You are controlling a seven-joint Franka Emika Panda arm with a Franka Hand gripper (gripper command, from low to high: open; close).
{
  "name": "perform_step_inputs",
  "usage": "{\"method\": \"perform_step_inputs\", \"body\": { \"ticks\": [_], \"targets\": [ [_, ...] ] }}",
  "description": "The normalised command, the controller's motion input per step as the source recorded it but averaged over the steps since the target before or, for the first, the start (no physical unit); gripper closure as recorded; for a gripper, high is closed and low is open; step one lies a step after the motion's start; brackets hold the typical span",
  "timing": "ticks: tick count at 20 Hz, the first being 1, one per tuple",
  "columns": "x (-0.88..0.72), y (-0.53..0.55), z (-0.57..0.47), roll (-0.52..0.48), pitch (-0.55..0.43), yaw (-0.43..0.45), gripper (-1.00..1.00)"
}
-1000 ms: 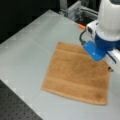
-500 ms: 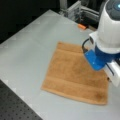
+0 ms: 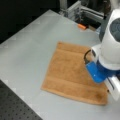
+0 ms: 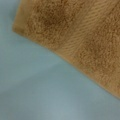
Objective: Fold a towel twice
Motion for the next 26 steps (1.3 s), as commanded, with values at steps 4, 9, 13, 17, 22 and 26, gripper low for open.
{"method": "perform_step_inputs", "body": {
  "ticks": [4,9,13,17,22,26],
  "targets": [
    [0.43,0.34,-0.11,-0.346,0.068,0.053,-1.00],
    [0.38,0.23,-0.14,-0.469,-0.019,0.124,-1.00],
    [0.35,0.21,-0.15,-0.442,-0.116,0.162,-1.00],
    [0.28,0.25,-0.21,-0.363,-0.095,0.021,-1.00],
    [0.20,0.26,-0.16,-0.298,-0.046,-0.031,-1.00],
    [0.18,0.15,-0.16,-0.218,-0.064,0.074,-1.00]
  ]
}}
